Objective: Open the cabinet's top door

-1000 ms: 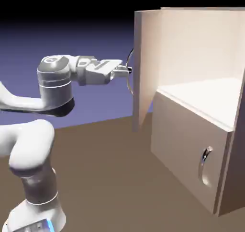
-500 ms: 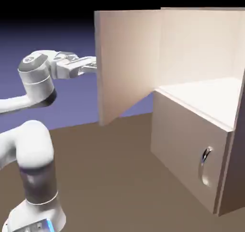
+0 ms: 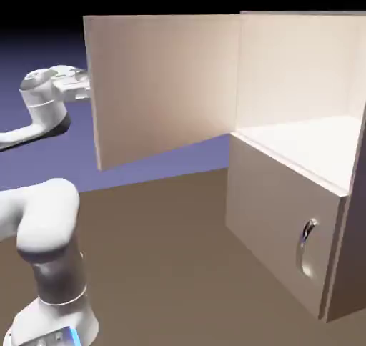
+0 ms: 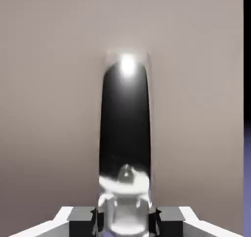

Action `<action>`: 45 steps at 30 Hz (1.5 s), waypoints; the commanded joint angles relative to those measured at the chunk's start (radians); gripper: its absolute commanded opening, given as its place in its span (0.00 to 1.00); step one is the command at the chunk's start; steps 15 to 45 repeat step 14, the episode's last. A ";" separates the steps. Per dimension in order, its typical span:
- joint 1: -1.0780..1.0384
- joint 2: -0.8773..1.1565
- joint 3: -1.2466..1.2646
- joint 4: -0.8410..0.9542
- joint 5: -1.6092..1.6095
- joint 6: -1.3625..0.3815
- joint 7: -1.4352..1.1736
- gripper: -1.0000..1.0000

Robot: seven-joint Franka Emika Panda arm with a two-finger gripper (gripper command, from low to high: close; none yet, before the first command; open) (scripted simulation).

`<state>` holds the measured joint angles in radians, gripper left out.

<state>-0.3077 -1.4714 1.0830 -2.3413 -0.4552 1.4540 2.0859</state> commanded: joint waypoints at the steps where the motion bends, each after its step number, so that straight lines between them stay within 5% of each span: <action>1: -0.027 0.003 0.014 0.036 0.008 -0.032 -0.004 0.00; 14: -0.366 0.021 0.132 0.485 0.065 -0.373 -0.074 0.00; 45: -0.366 0.021 0.132 0.485 0.065 -0.373 -0.074 0.00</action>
